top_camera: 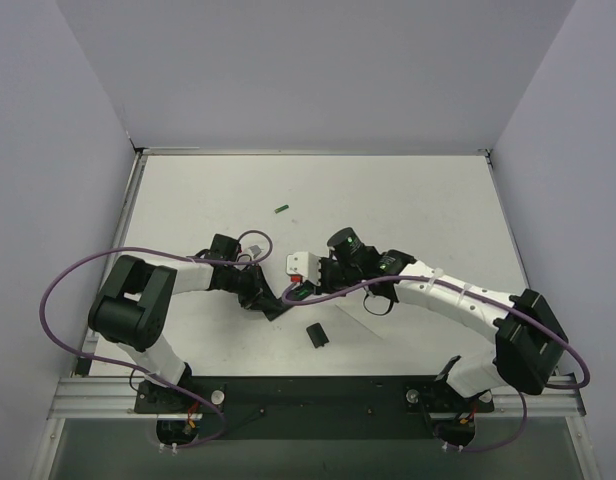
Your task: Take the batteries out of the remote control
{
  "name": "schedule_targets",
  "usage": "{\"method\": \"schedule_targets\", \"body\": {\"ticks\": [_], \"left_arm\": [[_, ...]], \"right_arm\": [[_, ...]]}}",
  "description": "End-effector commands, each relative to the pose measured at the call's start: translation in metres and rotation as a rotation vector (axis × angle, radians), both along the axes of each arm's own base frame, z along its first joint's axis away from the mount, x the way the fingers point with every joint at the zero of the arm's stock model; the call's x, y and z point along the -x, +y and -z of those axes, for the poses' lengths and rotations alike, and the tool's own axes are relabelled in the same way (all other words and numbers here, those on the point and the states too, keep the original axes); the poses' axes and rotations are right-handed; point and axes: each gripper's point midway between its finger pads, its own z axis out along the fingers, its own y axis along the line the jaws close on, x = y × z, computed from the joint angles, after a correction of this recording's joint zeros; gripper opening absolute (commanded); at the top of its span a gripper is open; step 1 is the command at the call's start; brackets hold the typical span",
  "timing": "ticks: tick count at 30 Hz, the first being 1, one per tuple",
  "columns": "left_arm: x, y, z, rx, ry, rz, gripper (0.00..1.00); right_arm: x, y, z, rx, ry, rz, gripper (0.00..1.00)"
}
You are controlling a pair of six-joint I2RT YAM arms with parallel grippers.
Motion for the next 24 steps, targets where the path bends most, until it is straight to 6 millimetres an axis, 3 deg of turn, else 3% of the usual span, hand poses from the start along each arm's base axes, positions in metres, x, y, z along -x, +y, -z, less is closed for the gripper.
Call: {"method": "schedule_targets", "body": {"ticks": [1,10,24], "left_arm": [[-0.007,0.009,0.016,-0.090,-0.025,-0.009,0.13],[-0.007,0.010,0.019,-0.102,-0.016,-0.012,0.13],[-0.005,0.012,0.022,-0.115,-0.009,-0.015,0.13]], "right_arm": [[0.004,0.002,0.009,0.046,0.010,-0.043,0.00],[0.014,-0.002,0.039,0.123,0.075,-0.079,0.00],[-0.005,0.002,0.037,0.151,0.200,-0.082,0.00]]}}
